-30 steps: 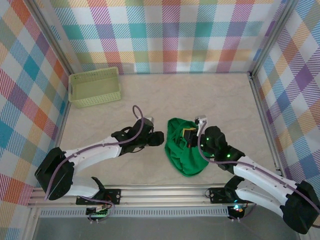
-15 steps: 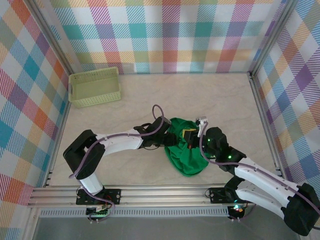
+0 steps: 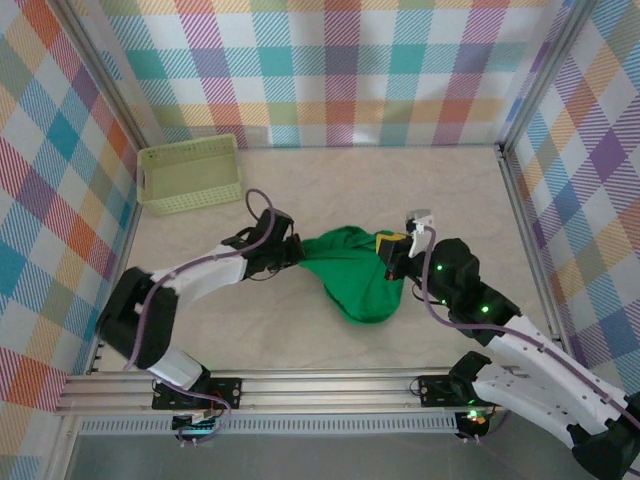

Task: Fold the inside-out t-shirt

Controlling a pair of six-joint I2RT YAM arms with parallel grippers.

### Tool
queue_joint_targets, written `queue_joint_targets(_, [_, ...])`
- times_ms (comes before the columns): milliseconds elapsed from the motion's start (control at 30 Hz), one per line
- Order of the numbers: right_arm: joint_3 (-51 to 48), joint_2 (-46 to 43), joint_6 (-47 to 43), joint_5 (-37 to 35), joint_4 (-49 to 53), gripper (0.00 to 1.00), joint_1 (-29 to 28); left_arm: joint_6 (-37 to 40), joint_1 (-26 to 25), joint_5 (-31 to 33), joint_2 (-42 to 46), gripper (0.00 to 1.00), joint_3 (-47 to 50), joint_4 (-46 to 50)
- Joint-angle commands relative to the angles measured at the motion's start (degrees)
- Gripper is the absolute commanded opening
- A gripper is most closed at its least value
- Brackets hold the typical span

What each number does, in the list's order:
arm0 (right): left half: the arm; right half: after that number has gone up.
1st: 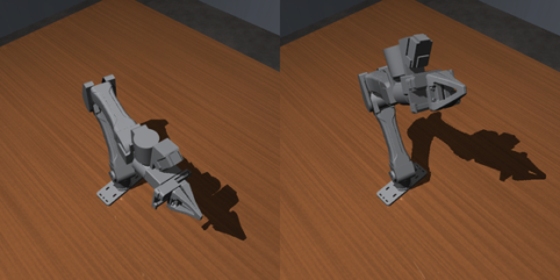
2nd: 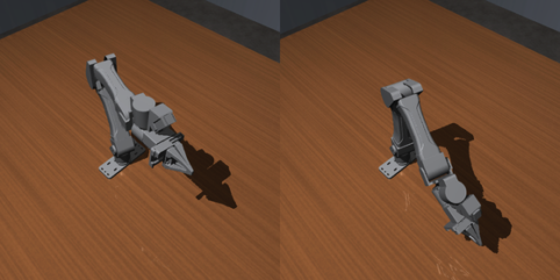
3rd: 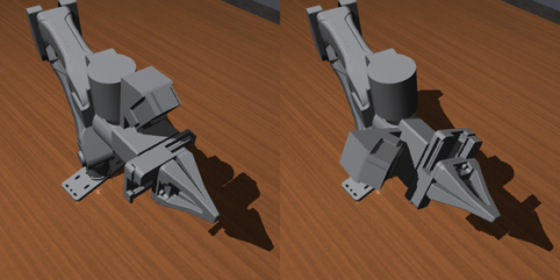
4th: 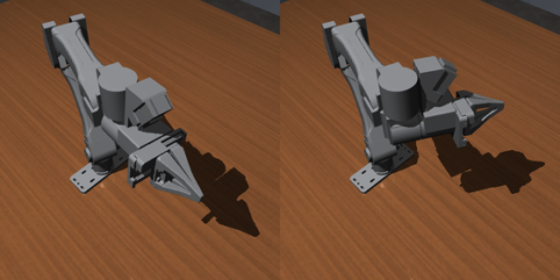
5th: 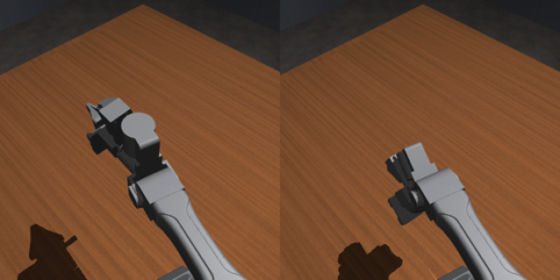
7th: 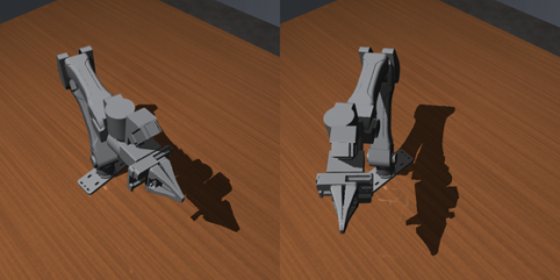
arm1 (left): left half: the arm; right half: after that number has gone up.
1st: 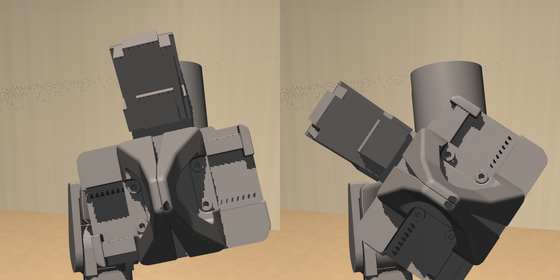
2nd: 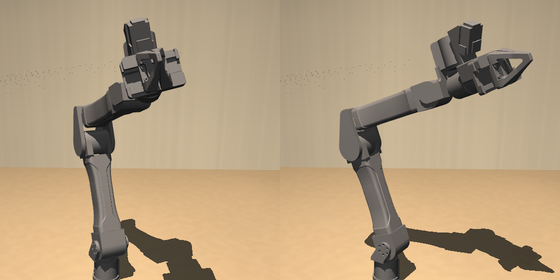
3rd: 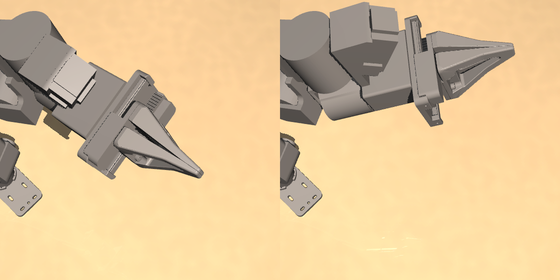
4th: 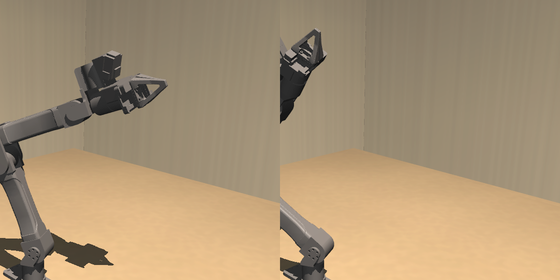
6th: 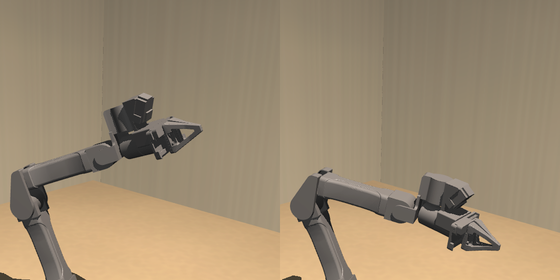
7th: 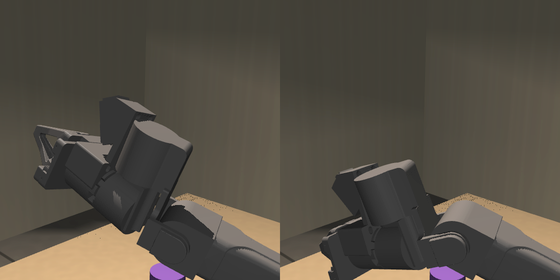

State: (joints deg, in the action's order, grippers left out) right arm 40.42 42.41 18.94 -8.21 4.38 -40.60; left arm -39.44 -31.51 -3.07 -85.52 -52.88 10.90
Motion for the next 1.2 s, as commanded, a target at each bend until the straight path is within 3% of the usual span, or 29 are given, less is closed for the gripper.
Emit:
queue_joint_targets(0, [2.26,-3.67,-2.62,-0.68,-1.79,0.0,0.48,0.11,5.12,5.03,8.08,0.0,3.35,4.57])
queue_joint_targets(133, [-4.47,-4.92,0.83,0.71,-2.69,0.0,0.5,0.14,4.83,1.94,13.62,0.0,8.81,0.98])
queue_joint_targets(400, [-19.93,4.96,15.11,7.99,-2.11,0.0,0.29,1.48,-3.57,5.31,8.99,0.0,14.07,2.21])
queue_joint_targets(433, [-19.59,6.01,15.33,7.67,0.3,0.07,0.26,1.13,-3.89,5.45,8.63,0.0,15.02,1.42])
queue_joint_targets(500, [-17.01,7.0,14.59,5.39,6.71,0.26,0.24,1.04,-4.32,5.62,8.14,0.0,16.15,0.37])
queue_joint_targets(567, [-13.33,7.17,12.39,3.47,12.31,0.4,0.35,1.13,-4.89,5.71,8.14,0.0,16.75,-0.43])
queue_joint_targets(700, [-3.29,10.01,7.37,0.79,20.41,0.56,0.42,2.15,-6.75,5.73,8.53,0.0,16.56,-1.83])
queue_joint_targets(900, [9.73,23.99,3.69,0.41,27.29,0.62,0.36,3.1,-10.12,7.68,9.04,0.0,14.9,-2.04])
queue_joint_targets(1167, [21.7,40.03,2.49,3.27,32.32,0.51,0.34,3.16,-10.41,8.43,10.09,0.0,15.16,-2.01])
